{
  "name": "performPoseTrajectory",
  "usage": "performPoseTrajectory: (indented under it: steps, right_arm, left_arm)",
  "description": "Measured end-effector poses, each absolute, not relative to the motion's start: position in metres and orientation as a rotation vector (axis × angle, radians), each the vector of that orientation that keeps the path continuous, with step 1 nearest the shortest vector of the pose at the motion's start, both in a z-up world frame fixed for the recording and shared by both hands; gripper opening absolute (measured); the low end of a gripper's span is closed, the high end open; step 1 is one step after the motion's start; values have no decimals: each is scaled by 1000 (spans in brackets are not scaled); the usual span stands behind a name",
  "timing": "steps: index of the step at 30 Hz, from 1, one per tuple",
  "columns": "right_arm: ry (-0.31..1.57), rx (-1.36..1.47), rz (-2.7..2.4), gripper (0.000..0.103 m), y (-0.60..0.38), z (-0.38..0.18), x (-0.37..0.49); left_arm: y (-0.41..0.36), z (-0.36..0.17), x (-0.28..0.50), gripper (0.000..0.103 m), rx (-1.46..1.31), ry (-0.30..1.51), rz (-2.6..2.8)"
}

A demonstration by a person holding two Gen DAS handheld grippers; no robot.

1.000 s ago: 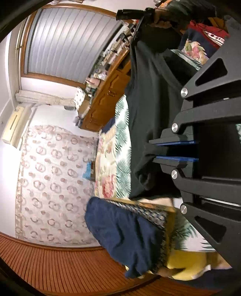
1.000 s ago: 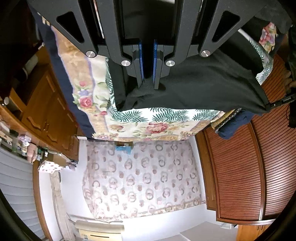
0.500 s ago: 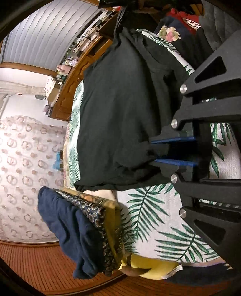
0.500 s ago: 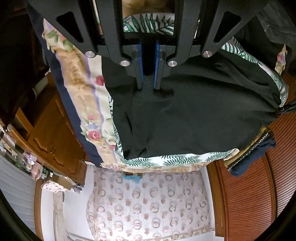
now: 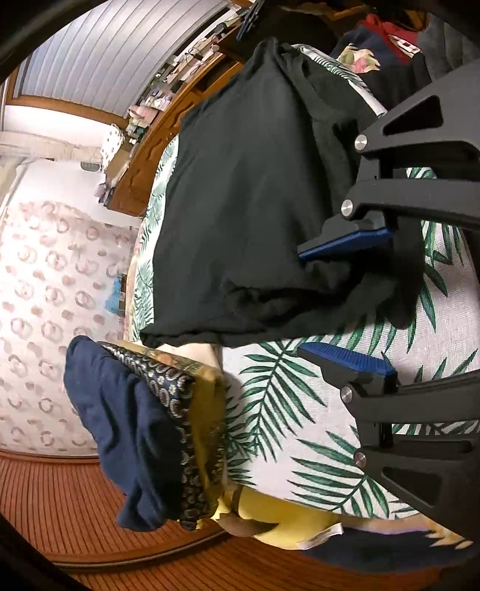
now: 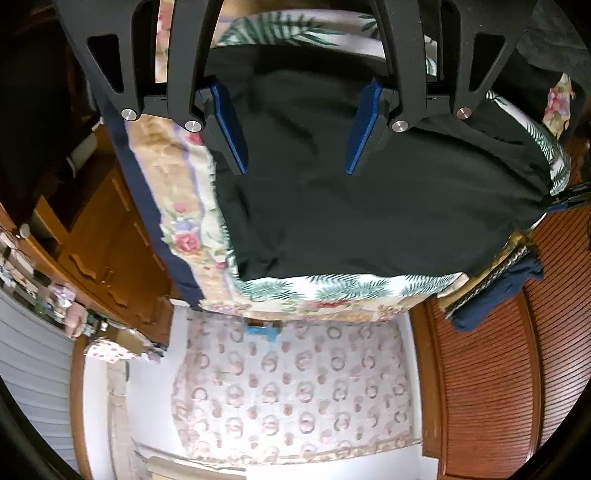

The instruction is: Fold small clothes

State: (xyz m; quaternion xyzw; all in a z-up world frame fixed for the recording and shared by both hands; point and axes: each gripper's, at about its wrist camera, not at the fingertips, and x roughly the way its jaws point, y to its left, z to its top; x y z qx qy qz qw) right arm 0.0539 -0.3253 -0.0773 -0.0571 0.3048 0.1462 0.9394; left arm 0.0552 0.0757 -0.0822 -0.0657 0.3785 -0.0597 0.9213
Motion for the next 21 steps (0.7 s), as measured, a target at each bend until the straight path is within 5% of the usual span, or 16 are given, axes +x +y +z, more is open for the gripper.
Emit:
performPoseTrajectory:
  steps: [21]
  right_arm:
    - [736,-190,442,61,-272,-128,110]
  left_arm:
    - [70,-98,54,48,-164,815,-126]
